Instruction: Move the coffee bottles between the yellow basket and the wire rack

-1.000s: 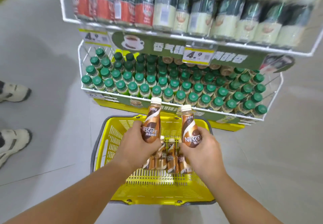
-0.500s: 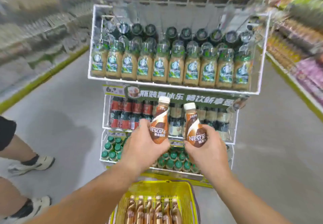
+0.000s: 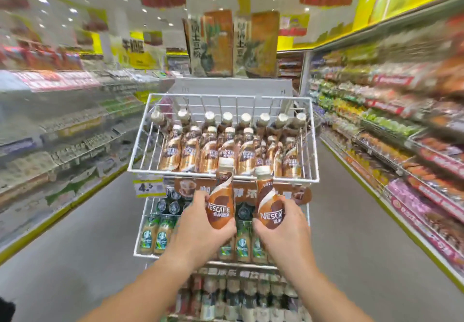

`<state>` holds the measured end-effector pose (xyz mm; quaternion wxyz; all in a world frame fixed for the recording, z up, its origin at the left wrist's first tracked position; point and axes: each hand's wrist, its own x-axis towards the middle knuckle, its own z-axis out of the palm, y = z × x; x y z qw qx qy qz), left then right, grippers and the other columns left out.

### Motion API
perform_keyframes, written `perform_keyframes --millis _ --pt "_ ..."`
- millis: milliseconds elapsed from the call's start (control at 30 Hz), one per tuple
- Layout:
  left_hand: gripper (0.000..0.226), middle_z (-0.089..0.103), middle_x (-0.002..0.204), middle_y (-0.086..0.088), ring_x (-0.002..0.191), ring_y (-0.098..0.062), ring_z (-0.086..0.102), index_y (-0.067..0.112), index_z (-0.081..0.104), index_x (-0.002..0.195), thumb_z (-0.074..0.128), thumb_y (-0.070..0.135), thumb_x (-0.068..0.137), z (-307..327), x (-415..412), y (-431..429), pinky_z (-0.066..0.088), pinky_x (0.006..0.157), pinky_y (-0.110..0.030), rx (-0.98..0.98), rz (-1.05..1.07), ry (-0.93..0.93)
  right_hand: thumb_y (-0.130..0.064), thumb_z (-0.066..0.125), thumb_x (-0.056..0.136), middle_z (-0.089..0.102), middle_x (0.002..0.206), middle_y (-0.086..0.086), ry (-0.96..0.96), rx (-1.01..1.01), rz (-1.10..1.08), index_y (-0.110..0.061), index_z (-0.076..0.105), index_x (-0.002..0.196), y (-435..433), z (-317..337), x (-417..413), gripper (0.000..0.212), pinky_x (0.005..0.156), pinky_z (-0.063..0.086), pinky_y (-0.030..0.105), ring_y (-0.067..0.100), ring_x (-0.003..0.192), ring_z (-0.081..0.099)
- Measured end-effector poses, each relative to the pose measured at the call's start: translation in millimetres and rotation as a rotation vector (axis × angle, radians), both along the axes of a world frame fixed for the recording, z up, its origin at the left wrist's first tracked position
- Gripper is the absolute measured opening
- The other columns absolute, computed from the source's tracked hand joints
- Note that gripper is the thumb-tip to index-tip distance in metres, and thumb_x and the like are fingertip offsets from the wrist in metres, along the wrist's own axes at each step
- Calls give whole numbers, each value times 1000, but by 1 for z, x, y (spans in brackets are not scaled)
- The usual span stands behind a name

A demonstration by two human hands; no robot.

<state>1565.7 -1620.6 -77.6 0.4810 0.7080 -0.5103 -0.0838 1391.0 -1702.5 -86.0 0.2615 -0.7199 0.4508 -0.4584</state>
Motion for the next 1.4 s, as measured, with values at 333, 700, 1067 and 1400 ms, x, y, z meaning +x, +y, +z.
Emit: perform_keyframes --millis 333,700,1067,1400 --pt "40 67 80 10 64 0 64 39 50 94 72 58 67 127 -3 -55 53 54 -20 28 -6 -74 -34 81 75 61 91 -15 33 -32 -65 -31 55 96 -59 127 -18 33 68 45 27 6 85 58" --pt "38 62 94 8 80 -11 63 32 51 89 72 50 63 145 -10 -157 59 76 -40 75 -16 -33 -29 77 72 62 84 -9 46 20 -150 -31 52 84 -122 152 -4 27 54 38 18 3 72 58" --pt "32 56 87 8 62 -2 55 23 57 74 75 48 64 106 -12 -200 43 50 -24 148 29 7 -23 74 78 65 91 0 161 217 -149 -18 53 96 -179 113 17 28 68 53 36 18 80 62" --pt "50 56 101 2 105 -21 52 22 68 90 57 66 67 80 -33 -224 49 83 -34 246 202 -299 -24 76 83 63 104 5 159 217 -138 -13 56 107 -202 87 24 32 78 51 35 23 95 61"
